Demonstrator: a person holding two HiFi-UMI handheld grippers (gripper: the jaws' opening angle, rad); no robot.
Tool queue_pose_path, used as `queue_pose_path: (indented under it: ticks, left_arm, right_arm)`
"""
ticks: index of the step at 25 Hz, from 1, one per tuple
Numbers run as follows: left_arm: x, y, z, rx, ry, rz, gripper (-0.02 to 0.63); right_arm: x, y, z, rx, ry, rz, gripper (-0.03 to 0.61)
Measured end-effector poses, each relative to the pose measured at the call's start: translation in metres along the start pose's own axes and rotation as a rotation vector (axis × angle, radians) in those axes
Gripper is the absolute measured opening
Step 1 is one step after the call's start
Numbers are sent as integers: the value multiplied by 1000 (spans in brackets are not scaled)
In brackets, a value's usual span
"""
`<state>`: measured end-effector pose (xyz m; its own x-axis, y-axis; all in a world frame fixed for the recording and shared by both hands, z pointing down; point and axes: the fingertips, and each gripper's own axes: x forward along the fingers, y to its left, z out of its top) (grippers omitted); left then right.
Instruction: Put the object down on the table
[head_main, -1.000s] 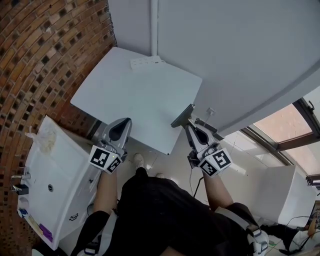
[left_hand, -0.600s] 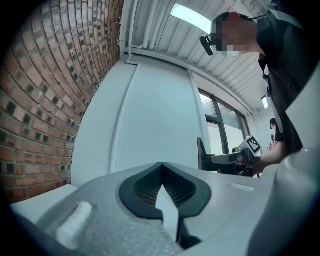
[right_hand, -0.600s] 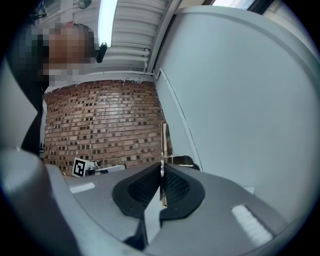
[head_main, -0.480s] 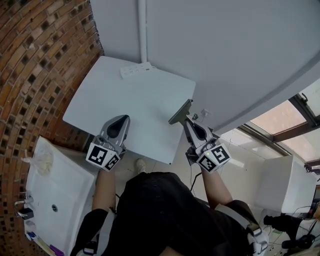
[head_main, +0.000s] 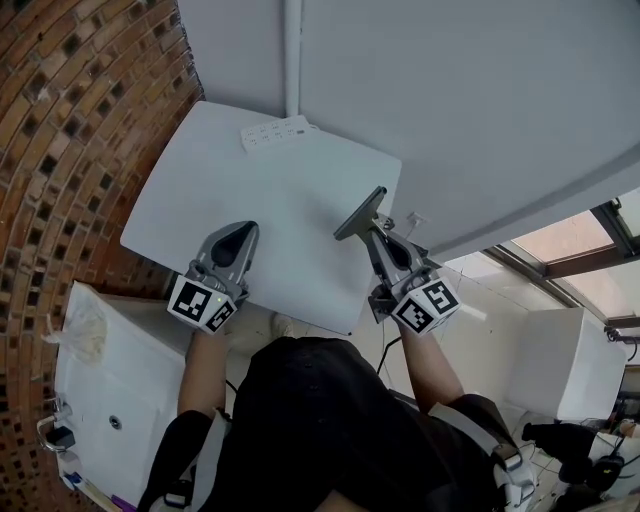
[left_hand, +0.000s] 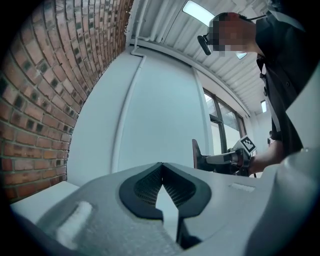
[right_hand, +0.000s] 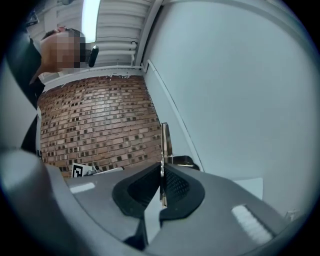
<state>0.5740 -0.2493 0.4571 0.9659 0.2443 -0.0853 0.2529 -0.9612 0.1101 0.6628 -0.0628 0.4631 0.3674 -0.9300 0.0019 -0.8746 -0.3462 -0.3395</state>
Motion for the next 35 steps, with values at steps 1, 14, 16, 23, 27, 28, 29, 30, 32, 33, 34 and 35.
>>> queue_pose_path:
  ticks: [1, 14, 16, 23, 27, 28, 29, 30, 32, 33, 34, 35]
  left_arm:
    - [2, 4, -2, -6, 1, -3, -3]
    - [22, 47, -42, -91, 55, -37, -3]
    - [28, 46, -54, -104, 72, -28, -2]
    - [34, 34, -100, -190, 126, 27, -2]
    - [23, 38, -118, -212, 160, 67, -2]
    - [20, 39, -120, -216, 164, 79, -2]
    - [17, 40, -122, -218, 168, 90, -3]
    - [15, 41, -124, -217, 172, 101, -2]
    - [8, 44, -126, -210, 180, 125, -2]
    - [4, 45, -128, -206, 184, 139, -2]
    - [0, 47, -129, -200, 188, 153, -2]
    - [-4, 48, -130, -194, 191, 165, -2]
  right_arm:
    - [4, -2, -3, 13, 5, -4, 5]
    - [54, -27, -44, 167, 55, -76, 5]
    - [54, -32, -53, 186, 75, -75, 5]
    - [55, -66, -92, 266, 158, -57, 5]
    - [71, -83, -117, 365, 193, -65, 5]
    - [75, -87, -125, 381, 209, -62, 5]
    - [80, -91, -134, 393, 228, -56, 5]
    - [86, -94, -144, 407, 247, -49, 5]
    - [98, -97, -159, 456, 279, -36, 5]
    - [105, -96, -165, 483, 293, -30, 5]
    - [112, -95, -172, 511, 308, -25, 5]
    - [119, -93, -179, 541, 323, -21, 5]
